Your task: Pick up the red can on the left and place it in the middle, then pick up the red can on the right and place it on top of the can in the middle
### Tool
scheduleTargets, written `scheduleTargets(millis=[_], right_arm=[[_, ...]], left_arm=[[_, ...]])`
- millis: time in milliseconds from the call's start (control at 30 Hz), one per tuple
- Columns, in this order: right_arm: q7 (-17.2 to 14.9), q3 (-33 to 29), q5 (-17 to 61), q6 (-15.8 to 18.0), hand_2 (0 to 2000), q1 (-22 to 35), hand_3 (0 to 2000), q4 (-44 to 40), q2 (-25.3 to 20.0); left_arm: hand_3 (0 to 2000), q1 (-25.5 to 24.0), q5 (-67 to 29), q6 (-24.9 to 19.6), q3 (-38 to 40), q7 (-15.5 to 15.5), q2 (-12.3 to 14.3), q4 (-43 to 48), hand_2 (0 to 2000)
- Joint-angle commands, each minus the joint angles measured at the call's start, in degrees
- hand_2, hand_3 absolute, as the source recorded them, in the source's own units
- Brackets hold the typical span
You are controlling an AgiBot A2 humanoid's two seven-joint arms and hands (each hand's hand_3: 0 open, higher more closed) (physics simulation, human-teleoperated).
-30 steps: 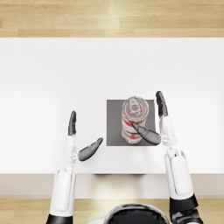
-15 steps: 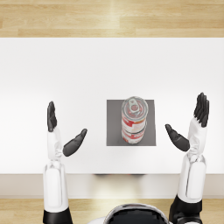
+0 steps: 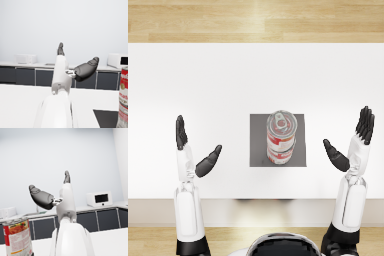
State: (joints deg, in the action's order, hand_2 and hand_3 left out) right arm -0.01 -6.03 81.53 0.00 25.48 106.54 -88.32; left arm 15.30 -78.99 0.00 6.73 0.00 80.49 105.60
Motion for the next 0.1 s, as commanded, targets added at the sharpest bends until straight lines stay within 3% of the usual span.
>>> scheduleTargets(millis=[33, 100], right_arm=[[0.00, -0.01, 0.00, 0.00, 0, 0.00, 0, 0.00, 0.00], [0.01, -0.01, 0.00, 0.00, 0, 0.00, 0, -0.01, 0.00]], left_arm=[[0, 0.00, 0.00, 0.00, 0.00, 0.00, 0.00, 0.00, 0], [0, 0.00, 0.00, 0.00, 0.01, 0.00, 0.00, 0.00, 0]])
